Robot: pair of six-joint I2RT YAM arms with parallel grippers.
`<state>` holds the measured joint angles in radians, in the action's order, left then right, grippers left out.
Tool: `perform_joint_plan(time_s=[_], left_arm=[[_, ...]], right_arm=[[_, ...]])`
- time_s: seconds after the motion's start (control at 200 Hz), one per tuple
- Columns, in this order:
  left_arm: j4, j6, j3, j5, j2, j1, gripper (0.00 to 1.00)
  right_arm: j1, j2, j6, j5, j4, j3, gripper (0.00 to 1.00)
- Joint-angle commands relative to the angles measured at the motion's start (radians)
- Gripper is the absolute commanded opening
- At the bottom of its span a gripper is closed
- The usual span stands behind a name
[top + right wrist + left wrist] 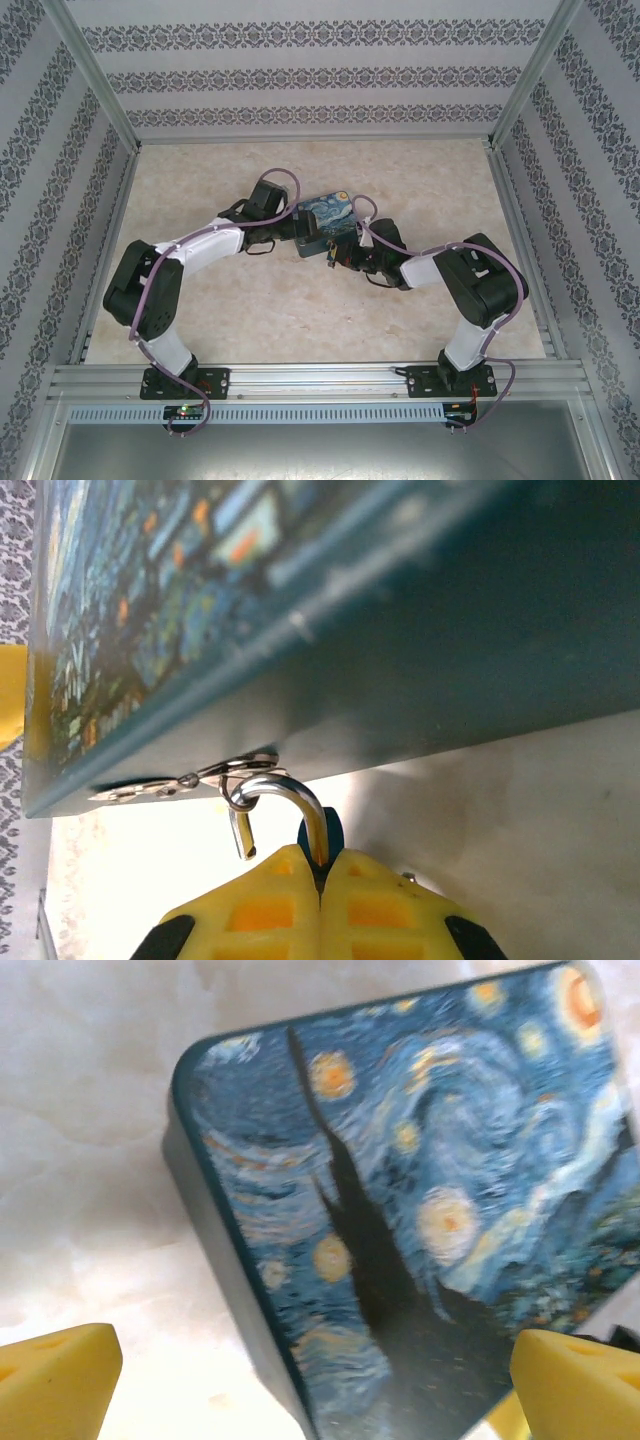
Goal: Unlock the padlock with the key
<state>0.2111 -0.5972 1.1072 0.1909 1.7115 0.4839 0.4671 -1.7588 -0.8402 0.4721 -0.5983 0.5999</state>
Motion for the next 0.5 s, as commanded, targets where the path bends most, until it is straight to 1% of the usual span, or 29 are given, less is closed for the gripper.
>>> perform_joint_plan(time_s=[0.0, 0.215, 0.33, 0.495], left_arm=[[0.132, 0.072, 0.035, -0.102, 0.036, 0.030, 1.00], [0.164, 0.079, 0.037, -0.151, 0.074, 0.061, 1.00], [0.184, 0.077, 0.037, -0.180, 0.090, 0.076, 1.00], [0.187, 0.071, 0.023, -0.192, 0.106, 0.088, 1.00]], right_arm=[[0.004, -0.008, -0.081, -0.004, -0.079, -0.028, 0.00], [0.003, -0.017, -0.187, -0.037, -0.138, -0.053, 0.00], [0.003, -0.012, -0.246, -0.075, -0.144, -0.066, 0.00], [0.002, 0.011, -0.318, -0.137, -0.144, -0.077, 0.00]])
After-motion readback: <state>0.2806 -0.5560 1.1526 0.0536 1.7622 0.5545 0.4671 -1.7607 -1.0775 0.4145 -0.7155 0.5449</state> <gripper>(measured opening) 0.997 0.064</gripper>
